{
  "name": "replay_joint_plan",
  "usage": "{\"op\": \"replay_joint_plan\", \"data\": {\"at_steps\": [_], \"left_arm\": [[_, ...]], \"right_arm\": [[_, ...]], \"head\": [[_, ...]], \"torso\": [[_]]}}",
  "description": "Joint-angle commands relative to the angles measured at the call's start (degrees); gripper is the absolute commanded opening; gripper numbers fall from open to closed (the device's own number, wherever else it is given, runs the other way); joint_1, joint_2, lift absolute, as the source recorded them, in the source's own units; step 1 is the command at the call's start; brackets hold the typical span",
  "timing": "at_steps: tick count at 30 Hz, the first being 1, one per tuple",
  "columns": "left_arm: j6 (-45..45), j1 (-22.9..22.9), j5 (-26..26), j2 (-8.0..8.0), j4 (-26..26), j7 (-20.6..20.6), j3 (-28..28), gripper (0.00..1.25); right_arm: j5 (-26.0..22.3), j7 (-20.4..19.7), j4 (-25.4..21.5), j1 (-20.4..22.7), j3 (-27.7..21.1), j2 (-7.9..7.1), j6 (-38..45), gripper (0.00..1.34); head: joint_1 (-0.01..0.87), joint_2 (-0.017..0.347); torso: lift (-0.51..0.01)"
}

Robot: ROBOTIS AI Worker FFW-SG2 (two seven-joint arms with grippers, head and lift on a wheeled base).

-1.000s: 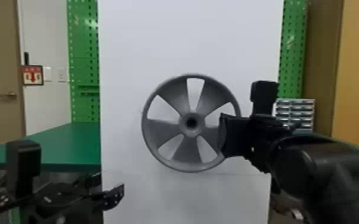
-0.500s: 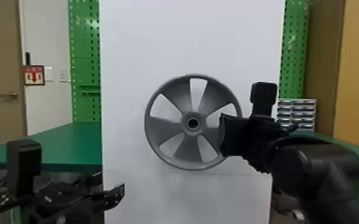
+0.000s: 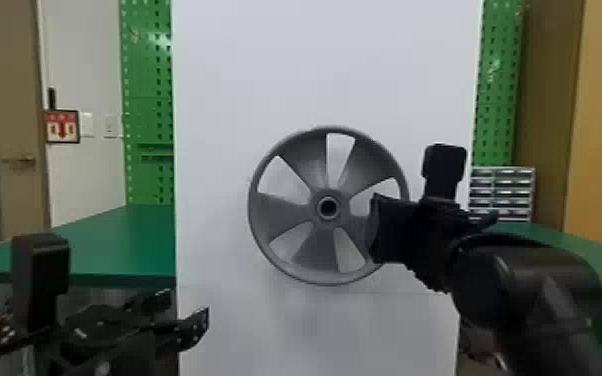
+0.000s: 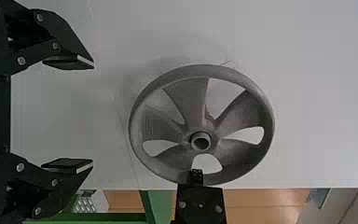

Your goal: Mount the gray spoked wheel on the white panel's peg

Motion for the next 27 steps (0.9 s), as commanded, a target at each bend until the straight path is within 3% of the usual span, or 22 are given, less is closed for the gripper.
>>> {"op": "replay_joint_plan", "data": {"at_steps": [1,14,16,19,22,27], "left_arm": [[0.00,0.00,0.05,0.08,0.00,0.00,0.00,0.75],[0.00,0.17,-0.03,0.08,0.00,0.00,0.09,0.75],[0.00,0.17,-0.03,0.08,0.00,0.00,0.09,0.75],[0.00,0.26,0.05,0.08,0.00,0.00,0.18,0.75],[0.00,0.26,0.05,0.08,0.00,0.00,0.09,0.75],[0.00,0.26,0.05,0.08,0.00,0.00,0.09,0.75]], "right_arm": [[-0.13,-0.26,0.04,0.00,-0.02,0.08,-0.52,0.15],[-0.66,-0.87,-0.04,0.53,-0.02,0.08,-1.84,0.17],[-0.66,-0.96,-0.04,0.61,-0.02,0.08,-1.93,0.27],[-0.66,-0.96,-0.04,0.70,-0.02,0.08,-2.37,0.30],[-0.66,-0.96,-0.04,0.88,-0.02,0.08,-2.81,0.46],[-0.66,-0.96,-0.04,0.96,-0.02,-0.01,-3.16,0.58]], "head": [[0.117,-0.008],[0.117,-0.008],[0.117,-0.008],[0.117,-0.008],[0.117,-0.008],[0.117,-0.008]], "torso": [[-0.454],[-0.454],[-0.454],[-0.454],[-0.454],[-0.453]]}}
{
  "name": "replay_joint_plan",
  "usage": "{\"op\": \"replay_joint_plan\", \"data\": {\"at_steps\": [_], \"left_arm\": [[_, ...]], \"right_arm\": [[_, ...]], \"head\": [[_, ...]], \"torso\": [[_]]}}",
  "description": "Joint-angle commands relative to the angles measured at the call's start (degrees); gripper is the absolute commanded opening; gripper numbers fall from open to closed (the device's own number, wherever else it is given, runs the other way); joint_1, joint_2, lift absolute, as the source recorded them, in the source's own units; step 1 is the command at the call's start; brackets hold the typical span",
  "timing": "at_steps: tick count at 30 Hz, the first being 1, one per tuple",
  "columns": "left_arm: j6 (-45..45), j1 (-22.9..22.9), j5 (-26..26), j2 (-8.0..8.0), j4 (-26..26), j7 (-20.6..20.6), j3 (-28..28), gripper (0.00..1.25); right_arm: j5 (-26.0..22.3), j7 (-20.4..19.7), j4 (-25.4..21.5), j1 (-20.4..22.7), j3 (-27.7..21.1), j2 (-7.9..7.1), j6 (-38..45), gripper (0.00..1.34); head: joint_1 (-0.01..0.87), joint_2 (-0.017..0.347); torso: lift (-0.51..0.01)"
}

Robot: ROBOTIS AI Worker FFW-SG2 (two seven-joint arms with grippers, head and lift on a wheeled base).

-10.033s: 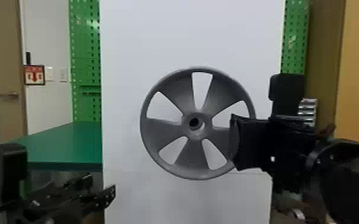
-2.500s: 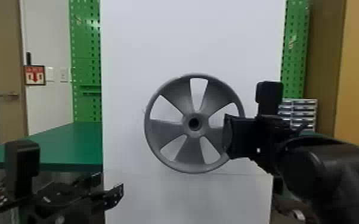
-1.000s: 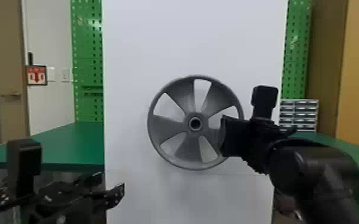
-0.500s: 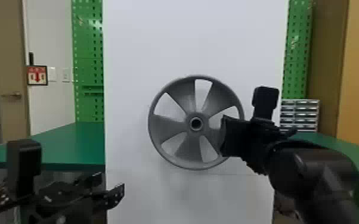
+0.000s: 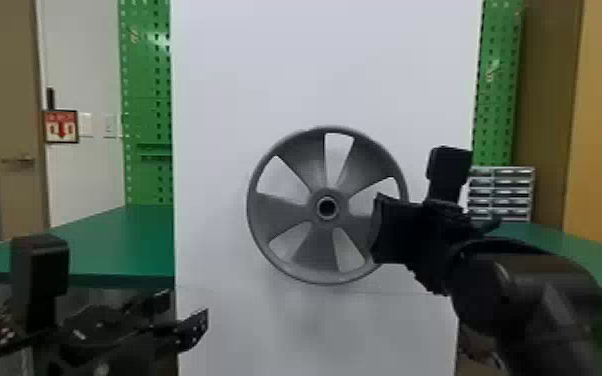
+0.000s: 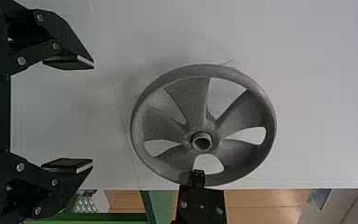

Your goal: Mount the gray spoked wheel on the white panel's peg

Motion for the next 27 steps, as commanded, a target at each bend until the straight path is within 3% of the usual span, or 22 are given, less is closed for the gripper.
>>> {"op": "replay_joint_plan", "data": {"at_steps": [1,9,21,27], "left_arm": [[0.00,0.01,0.02,-0.09,0.00,0.00,-0.06,0.75],[0.00,0.01,0.02,-0.09,0.00,0.00,-0.06,0.75],[0.00,0.01,0.02,-0.09,0.00,0.00,-0.06,0.75],[0.00,-0.08,0.02,-0.09,0.00,0.00,-0.06,0.75]], "right_arm": [[0.00,0.02,0.00,0.11,0.02,-0.07,-0.56,0.64],[-0.09,0.11,0.26,0.20,0.02,-0.16,-1.08,0.83],[0.61,2.83,0.97,0.20,-0.16,-0.16,-1.96,1.26],[0.61,2.83,0.97,0.20,0.02,-0.16,-2.31,1.33]], "head": [[0.117,-0.008],[0.117,-0.008],[0.117,-0.008],[0.117,-0.008]], "torso": [[-0.453],[-0.453],[-0.453],[-0.453]]}}
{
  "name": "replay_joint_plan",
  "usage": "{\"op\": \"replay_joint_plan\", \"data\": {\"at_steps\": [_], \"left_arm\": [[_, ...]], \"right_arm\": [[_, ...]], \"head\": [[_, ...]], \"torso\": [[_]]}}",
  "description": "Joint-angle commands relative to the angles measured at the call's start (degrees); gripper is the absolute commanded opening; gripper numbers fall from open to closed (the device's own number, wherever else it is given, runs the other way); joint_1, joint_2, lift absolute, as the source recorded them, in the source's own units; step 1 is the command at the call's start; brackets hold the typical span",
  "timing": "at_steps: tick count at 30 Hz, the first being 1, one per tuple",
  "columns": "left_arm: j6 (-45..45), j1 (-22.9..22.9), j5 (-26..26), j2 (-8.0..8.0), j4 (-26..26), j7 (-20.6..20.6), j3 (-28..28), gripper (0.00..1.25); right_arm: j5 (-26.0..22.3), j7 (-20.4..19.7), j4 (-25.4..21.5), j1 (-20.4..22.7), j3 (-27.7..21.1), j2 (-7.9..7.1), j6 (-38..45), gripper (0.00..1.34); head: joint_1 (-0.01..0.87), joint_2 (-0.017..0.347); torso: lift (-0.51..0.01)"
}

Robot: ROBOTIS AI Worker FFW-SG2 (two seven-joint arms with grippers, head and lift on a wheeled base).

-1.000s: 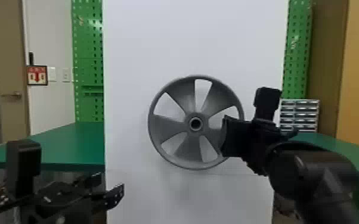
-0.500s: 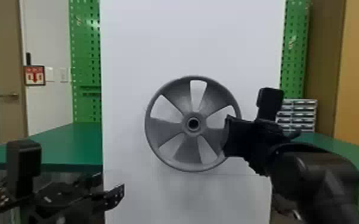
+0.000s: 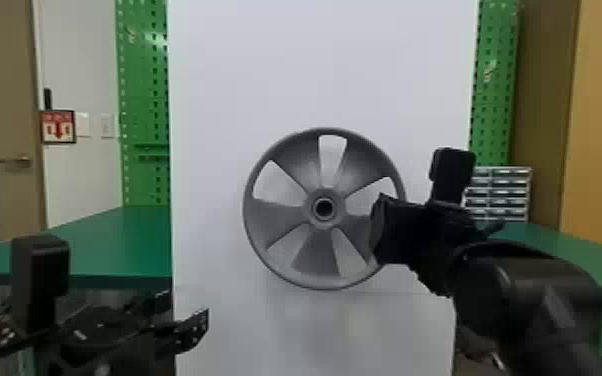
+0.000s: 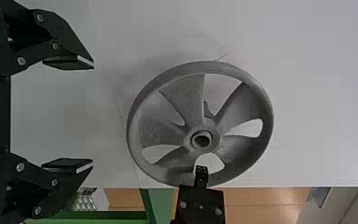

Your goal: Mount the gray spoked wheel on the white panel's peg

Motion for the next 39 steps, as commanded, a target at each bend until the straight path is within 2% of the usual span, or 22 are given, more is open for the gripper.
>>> {"op": "replay_joint_plan", "data": {"at_steps": [1,11,18,25,39], "left_arm": [[0.00,-0.09,0.00,0.00,0.00,0.00,0.00,0.75],[0.00,-0.09,0.00,0.09,0.00,0.00,0.09,0.75],[0.00,0.09,0.00,0.09,0.00,0.00,0.44,0.75],[0.00,0.44,0.09,0.00,0.00,0.00,0.70,0.75],[-0.17,1.23,0.27,-0.61,-0.09,-0.27,1.85,0.75]], "right_arm": [[0.01,-0.02,0.01,0.09,0.06,0.00,-0.30,1.34],[0.01,-0.02,-0.26,0.44,0.67,0.18,-0.92,1.34],[0.54,-0.11,-3.86,2.46,1.38,0.62,-1.27,1.34],[0.54,-0.11,-9.13,6.24,1.99,1.14,-1.71,1.34],[-0.17,-0.02,-16.16,14.50,5.07,0.70,-4.43,1.34]], "head": [[0.117,-0.008],[0.117,-0.008],[0.117,-0.008],[0.117,-0.008],[0.117,-0.008]], "torso": [[-0.453],[-0.453],[-0.452],[-0.452],[-0.452]]}}
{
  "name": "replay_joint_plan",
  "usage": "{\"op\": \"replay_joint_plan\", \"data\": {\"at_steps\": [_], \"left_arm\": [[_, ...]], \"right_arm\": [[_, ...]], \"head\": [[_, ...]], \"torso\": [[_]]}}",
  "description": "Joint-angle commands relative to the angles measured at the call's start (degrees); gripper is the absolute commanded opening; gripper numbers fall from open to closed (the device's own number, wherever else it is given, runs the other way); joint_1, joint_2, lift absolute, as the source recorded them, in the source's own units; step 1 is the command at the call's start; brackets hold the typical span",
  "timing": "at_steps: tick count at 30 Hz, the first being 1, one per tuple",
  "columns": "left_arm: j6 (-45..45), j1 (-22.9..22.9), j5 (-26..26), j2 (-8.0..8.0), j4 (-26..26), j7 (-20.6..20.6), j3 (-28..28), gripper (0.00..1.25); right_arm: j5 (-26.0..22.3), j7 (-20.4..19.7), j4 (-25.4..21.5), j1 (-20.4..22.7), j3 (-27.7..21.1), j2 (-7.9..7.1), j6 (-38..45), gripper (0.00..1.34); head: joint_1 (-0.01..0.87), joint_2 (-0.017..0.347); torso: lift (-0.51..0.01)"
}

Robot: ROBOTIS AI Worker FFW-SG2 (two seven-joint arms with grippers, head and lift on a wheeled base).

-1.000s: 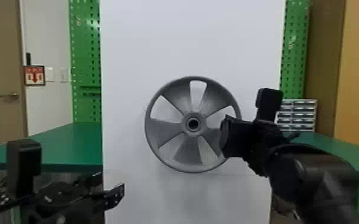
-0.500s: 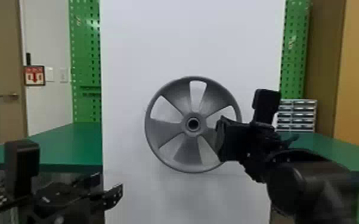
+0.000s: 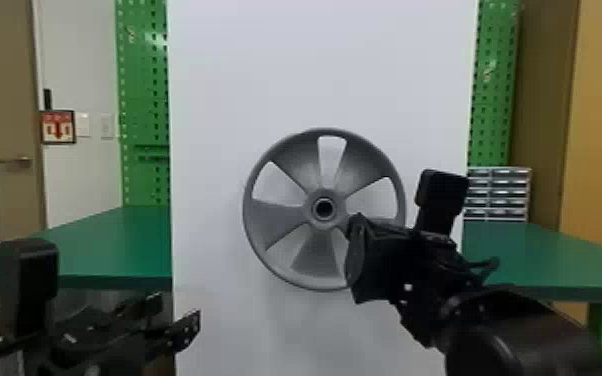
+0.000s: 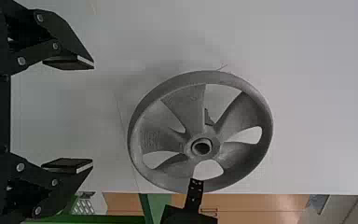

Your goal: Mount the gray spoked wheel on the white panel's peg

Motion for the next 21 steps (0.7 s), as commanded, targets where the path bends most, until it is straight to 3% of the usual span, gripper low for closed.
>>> {"op": "replay_joint_plan", "data": {"at_steps": [1,21], "left_arm": [[-0.07,0.30,0.00,-0.29,-0.08,-0.16,0.41,0.75],[-0.69,1.09,-0.26,-1.26,-0.16,-0.86,1.82,0.75]], "right_arm": [[0.11,0.00,-1.77,3.08,0.92,-0.19,-1.02,1.34],[3.54,6.24,-3.18,16.09,2.76,-3.01,-9.98,1.34]], "head": [[0.117,-0.008],[0.117,-0.008]], "torso": [[-0.452],[-0.451]]}}
